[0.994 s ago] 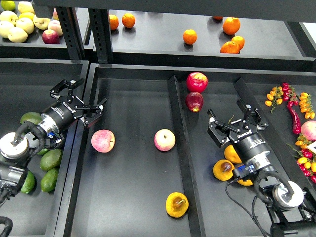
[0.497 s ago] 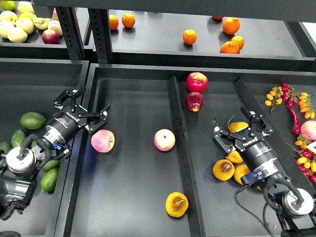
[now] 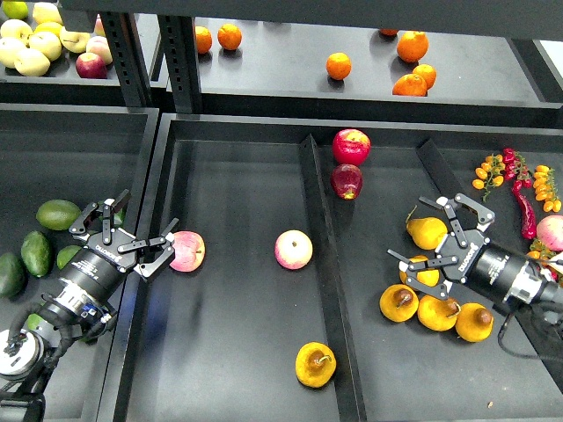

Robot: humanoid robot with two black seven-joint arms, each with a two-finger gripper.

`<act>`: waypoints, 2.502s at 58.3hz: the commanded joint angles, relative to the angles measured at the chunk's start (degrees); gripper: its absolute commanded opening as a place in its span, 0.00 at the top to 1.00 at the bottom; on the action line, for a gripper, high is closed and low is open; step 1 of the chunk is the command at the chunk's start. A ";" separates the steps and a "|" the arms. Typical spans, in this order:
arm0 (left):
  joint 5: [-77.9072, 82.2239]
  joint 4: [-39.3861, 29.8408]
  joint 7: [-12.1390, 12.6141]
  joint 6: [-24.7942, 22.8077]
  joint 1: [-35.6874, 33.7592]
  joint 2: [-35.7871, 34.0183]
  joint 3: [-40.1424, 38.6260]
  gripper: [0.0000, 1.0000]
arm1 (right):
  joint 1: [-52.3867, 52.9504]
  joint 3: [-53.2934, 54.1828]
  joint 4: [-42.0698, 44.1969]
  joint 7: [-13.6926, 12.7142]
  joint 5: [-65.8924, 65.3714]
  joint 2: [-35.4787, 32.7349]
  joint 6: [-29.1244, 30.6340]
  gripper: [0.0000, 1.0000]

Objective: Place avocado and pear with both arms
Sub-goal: 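Reach the right gripper toward the loose yellow pear nearest the robot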

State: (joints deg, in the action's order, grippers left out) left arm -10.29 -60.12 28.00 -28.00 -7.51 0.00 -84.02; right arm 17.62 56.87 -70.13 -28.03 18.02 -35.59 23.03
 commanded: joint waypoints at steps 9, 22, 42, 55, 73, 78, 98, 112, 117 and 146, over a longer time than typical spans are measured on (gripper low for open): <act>0.00 -0.26 0.00 0.00 0.22 0.00 0.26 0.01 | 7.95 -11.59 1.22 0.03 -6.24 0.61 0.00 0.01; -0.09 -0.26 0.00 0.00 0.83 0.00 0.35 0.01 | 14.99 -22.94 4.22 0.03 -11.61 2.37 0.09 0.01; -0.09 -2.99 0.00 0.00 3.11 0.00 0.35 0.01 | 22.98 -40.77 7.29 0.03 -15.64 6.67 0.18 0.01; -0.09 -3.69 0.00 0.00 3.82 0.00 0.35 0.01 | 22.90 -44.30 10.19 0.03 -19.52 9.05 0.18 0.01; -0.09 -3.87 0.00 0.00 4.26 0.00 0.35 0.01 | 22.99 -48.78 13.35 0.03 -21.27 11.77 0.18 0.05; -0.09 -3.87 0.00 0.00 4.35 0.00 0.35 0.01 | 22.81 -48.78 14.50 0.03 -21.89 13.27 0.18 0.07; -0.09 -4.13 0.00 0.00 4.35 0.00 0.35 0.01 | 22.37 -48.78 21.09 0.03 -21.98 18.45 0.18 0.10; -0.09 -4.13 0.00 0.00 4.35 0.00 0.26 0.01 | 21.41 -48.61 24.08 0.03 -22.15 20.65 0.09 0.15; -0.09 -4.04 0.00 0.00 4.44 0.00 0.26 0.01 | 20.62 -48.43 24.61 0.03 -22.07 21.35 0.09 0.18; -0.17 -4.04 0.00 0.00 4.70 0.00 0.26 0.01 | 19.65 -47.73 27.07 0.03 -22.07 22.32 0.09 0.40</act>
State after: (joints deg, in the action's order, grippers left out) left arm -10.41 -64.13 28.00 -28.00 -2.81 0.00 -83.76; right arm 37.29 9.12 -43.42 -28.01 -4.08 -13.28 23.12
